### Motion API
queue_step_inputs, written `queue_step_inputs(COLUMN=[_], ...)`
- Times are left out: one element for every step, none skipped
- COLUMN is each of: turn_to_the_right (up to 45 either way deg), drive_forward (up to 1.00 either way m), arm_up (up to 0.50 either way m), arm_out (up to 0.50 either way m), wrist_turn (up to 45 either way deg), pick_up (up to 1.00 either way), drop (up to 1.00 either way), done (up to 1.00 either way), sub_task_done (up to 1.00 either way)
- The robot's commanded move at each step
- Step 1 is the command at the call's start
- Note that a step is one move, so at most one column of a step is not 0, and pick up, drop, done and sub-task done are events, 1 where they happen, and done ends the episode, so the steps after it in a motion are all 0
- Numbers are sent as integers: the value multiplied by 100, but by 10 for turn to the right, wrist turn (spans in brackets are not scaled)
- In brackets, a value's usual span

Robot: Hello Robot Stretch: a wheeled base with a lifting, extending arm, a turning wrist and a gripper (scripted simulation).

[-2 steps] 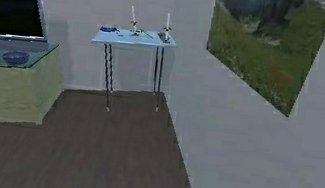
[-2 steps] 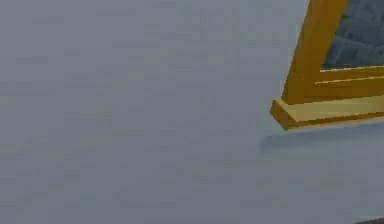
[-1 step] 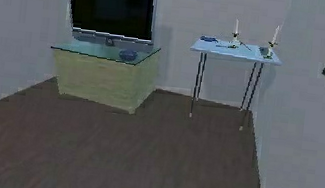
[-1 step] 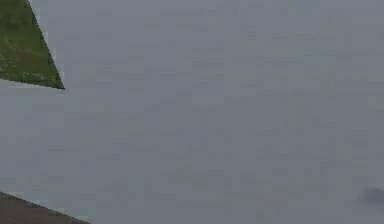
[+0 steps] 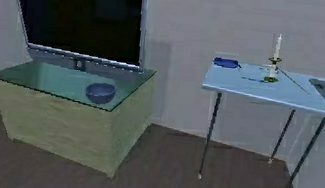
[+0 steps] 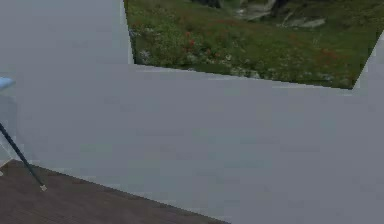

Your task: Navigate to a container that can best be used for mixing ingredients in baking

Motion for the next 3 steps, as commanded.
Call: queue_step_inputs(turn_to_the_right=[0,-270,0], drive_forward=[55,0,0], arm_up=[0,0,0], arm_out=[0,0,0], wrist_turn=[0,0,0], pick_up=[0,0,0], drop=[0,0,0], done=[0,0,100], sub_task_done=[0,0,0])
